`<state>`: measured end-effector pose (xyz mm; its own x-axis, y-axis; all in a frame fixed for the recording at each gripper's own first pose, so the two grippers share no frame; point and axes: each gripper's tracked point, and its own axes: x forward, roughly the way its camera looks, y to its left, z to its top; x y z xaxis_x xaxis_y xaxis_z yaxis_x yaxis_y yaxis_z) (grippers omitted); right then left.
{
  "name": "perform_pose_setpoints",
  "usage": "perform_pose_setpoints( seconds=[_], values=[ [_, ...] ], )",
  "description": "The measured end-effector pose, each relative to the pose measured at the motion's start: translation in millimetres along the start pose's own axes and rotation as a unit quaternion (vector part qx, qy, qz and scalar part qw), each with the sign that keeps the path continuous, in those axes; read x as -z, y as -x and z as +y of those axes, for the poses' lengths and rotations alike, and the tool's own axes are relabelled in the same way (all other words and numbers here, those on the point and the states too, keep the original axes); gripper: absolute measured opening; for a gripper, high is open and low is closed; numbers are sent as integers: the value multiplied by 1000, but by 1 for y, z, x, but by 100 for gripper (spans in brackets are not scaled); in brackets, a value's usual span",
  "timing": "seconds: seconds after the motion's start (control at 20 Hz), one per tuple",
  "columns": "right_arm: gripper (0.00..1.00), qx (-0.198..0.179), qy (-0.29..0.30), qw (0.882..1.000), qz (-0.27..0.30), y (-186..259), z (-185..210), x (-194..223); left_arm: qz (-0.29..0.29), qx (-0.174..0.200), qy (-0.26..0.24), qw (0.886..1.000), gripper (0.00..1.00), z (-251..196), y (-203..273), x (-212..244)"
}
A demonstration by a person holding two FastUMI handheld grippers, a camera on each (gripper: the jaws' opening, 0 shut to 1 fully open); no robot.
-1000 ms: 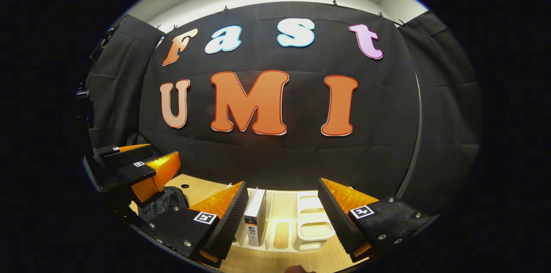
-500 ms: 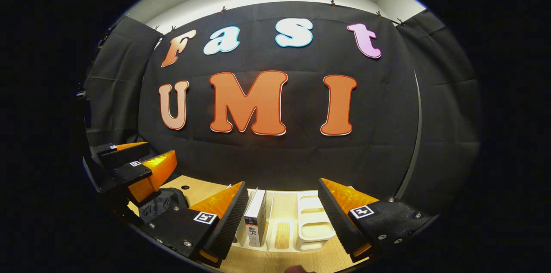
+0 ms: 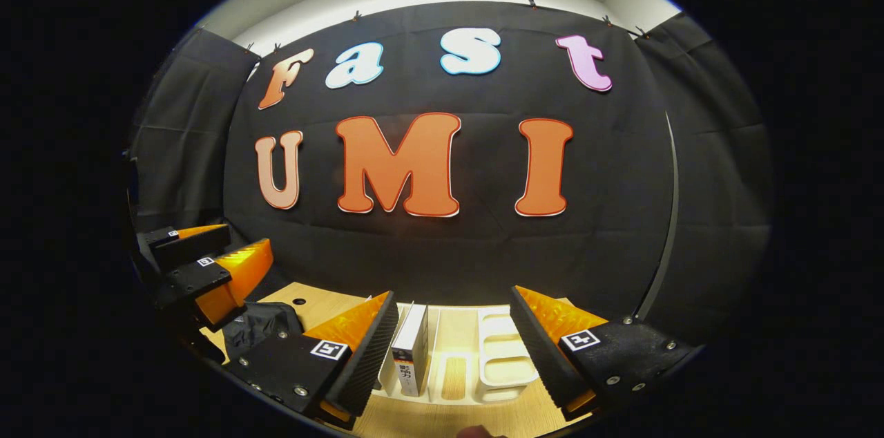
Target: Open the schoolbag, grab two books from the bookshelf and put them into the schoolbag.
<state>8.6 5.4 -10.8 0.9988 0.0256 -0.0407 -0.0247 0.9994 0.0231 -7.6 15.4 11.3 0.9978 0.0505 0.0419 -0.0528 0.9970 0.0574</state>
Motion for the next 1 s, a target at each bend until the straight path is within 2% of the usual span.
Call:
perform_pose_setpoints(
  seconds=[0.5,0.8,1.0],
  values=[
    [96,-12,16,1000,0,-9,10,1,8,-46,-14,999,94,41,13,12],
    [96,-22,25,999,-1,-12,6,6,34,-62,-50,996,95,53,22,32],
    [96,-29,22,999,3,-14,-4,11,50,-77,-91,992,94,59,31,48]
  ],
)
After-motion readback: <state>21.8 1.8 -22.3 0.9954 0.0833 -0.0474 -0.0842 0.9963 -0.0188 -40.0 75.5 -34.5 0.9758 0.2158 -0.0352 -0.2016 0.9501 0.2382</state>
